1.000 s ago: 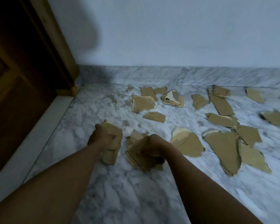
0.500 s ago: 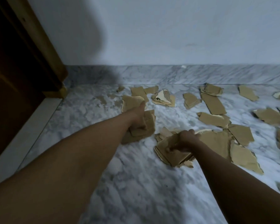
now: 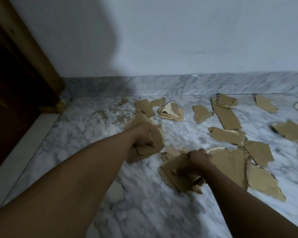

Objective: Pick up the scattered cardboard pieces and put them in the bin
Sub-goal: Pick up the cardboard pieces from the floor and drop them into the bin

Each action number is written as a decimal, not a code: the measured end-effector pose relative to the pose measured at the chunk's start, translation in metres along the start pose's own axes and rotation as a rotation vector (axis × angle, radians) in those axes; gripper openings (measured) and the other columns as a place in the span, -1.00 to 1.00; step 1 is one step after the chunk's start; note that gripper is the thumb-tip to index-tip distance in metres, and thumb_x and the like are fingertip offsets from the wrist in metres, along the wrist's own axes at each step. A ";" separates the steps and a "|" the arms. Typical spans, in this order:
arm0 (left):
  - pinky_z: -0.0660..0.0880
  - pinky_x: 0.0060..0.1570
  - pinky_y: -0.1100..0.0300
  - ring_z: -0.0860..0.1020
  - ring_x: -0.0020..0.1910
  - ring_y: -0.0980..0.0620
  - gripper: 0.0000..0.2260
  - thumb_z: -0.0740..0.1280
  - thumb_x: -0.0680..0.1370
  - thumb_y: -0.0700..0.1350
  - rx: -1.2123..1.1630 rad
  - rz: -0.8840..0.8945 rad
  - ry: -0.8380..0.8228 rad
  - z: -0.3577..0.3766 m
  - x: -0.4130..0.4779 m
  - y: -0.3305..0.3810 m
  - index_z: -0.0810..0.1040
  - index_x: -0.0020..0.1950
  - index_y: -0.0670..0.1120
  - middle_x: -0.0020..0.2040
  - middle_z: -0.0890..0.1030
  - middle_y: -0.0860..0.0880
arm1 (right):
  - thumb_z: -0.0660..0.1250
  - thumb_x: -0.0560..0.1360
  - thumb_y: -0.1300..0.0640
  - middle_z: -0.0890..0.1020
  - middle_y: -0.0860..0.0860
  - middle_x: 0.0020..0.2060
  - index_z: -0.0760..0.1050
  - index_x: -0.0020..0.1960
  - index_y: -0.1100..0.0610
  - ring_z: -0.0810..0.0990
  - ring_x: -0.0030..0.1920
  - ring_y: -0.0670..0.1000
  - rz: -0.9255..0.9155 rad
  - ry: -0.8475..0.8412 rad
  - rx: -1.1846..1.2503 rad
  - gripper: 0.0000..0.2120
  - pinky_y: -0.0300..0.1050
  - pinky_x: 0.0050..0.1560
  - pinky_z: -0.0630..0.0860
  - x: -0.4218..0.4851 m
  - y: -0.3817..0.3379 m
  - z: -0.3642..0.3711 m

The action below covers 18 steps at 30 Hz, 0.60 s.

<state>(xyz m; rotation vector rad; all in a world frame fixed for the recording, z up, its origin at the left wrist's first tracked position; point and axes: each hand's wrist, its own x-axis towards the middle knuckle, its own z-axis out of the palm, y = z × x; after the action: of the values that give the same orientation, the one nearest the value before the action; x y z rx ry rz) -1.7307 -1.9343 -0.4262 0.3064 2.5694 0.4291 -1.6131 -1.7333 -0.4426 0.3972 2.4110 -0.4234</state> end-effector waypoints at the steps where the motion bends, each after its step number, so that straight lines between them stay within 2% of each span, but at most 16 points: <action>1: 0.50 -0.06 0.13 0.53 0.08 -0.07 -0.32 0.62 0.31 0.00 -0.024 -0.007 0.036 -0.006 0.001 0.000 0.37 0.29 -0.12 0.18 0.52 -0.11 | 0.44 0.01 -0.54 0.36 0.11 0.27 0.45 0.28 0.03 0.27 0.34 0.21 -0.011 0.010 0.002 0.00 0.15 0.36 0.27 0.001 0.001 0.000; 4: 0.43 0.14 0.13 0.45 0.30 -0.15 -0.12 0.61 0.33 -0.06 -0.107 -0.114 0.127 -0.029 0.008 -0.009 0.20 0.51 -0.15 0.38 0.42 -0.16 | 0.46 0.04 -0.52 0.34 0.11 0.29 0.43 0.30 0.06 0.26 0.35 0.20 0.001 -0.007 0.031 0.01 0.13 0.38 0.27 0.005 0.001 -0.002; 5: 0.41 0.19 0.11 0.42 0.36 -0.18 -0.16 0.58 0.38 -0.08 -0.145 -0.163 0.131 -0.034 0.010 -0.012 0.19 0.53 -0.16 0.43 0.38 -0.19 | 0.47 0.07 -0.50 0.35 0.11 0.29 0.43 0.30 0.08 0.27 0.35 0.19 0.005 -0.015 0.042 -0.01 0.12 0.40 0.27 0.007 0.001 -0.003; 7: 0.36 0.29 0.09 0.37 0.42 -0.17 -0.32 0.46 0.51 -0.03 -0.032 -0.229 0.030 -0.036 0.013 -0.016 0.24 0.53 -0.21 0.47 0.36 -0.18 | 0.50 0.05 -0.49 0.37 0.11 0.27 0.45 0.28 0.08 0.29 0.33 0.18 -0.002 -0.025 0.063 -0.02 0.13 0.39 0.31 0.012 0.000 -0.001; 9: 0.30 0.31 0.13 0.33 0.44 -0.10 -0.35 0.32 0.59 0.10 0.139 -0.215 -0.020 -0.034 0.013 -0.014 0.20 0.56 -0.18 0.54 0.25 -0.16 | 0.43 -0.20 -0.56 0.36 0.10 0.26 0.46 0.26 0.06 0.30 0.32 0.20 0.021 -0.020 0.089 0.16 0.16 0.33 0.38 0.011 -0.001 0.000; 11: 0.32 0.23 0.16 0.33 0.37 -0.04 -0.34 0.25 0.60 0.18 0.172 -0.230 -0.008 -0.029 0.017 -0.018 0.15 0.58 -0.12 0.56 0.21 -0.16 | 0.33 -0.38 -0.54 0.37 0.09 0.25 0.48 0.24 0.06 0.28 0.33 0.21 0.042 0.014 0.133 0.27 0.20 0.31 0.38 0.013 -0.003 0.005; 13: 0.26 0.39 0.07 0.22 0.47 -0.16 -0.16 0.26 0.51 0.32 0.162 -0.367 0.016 -0.022 0.017 -0.019 0.00 0.61 -0.07 0.57 0.10 -0.18 | 0.36 -0.31 -0.48 0.41 0.10 0.23 0.51 0.17 0.08 0.27 0.34 0.22 0.037 0.057 0.165 0.14 0.23 0.32 0.34 0.013 -0.003 0.009; 14: 0.24 0.39 0.01 0.17 0.48 -0.21 -0.08 0.30 0.46 0.36 0.117 -0.463 0.056 -0.017 0.015 -0.018 -0.05 0.61 -0.05 0.57 0.05 -0.19 | 0.37 -0.25 -0.43 0.44 0.10 0.21 0.52 0.11 0.07 0.28 0.33 0.22 0.034 0.080 0.177 0.02 0.23 0.32 0.34 0.009 -0.004 0.010; 16: 0.33 0.28 -0.05 0.25 0.38 -0.21 -0.06 0.44 0.38 0.26 -0.071 -0.589 0.239 -0.003 0.006 -0.012 0.03 0.57 -0.06 0.50 0.07 -0.16 | 0.32 -0.23 -0.32 0.49 0.13 0.17 0.53 0.03 0.07 0.33 0.30 0.21 0.038 0.123 0.229 -0.12 0.18 0.27 0.39 0.005 -0.005 0.011; 18: 0.39 0.17 -0.07 0.37 0.25 -0.19 -0.17 0.50 0.37 0.11 -0.240 -0.611 0.450 0.008 -0.016 0.000 0.13 0.48 -0.10 0.44 0.09 -0.12 | 0.36 -0.17 -0.23 0.52 0.15 0.14 0.54 0.04 0.09 0.38 0.28 0.19 0.047 0.139 0.292 -0.18 0.06 0.17 0.46 0.000 -0.007 0.015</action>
<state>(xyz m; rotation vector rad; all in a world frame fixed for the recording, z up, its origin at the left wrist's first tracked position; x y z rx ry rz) -1.7127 -1.9375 -0.4258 -0.7208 2.8088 0.6090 -1.6077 -1.7454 -0.4518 0.6276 2.4721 -0.7534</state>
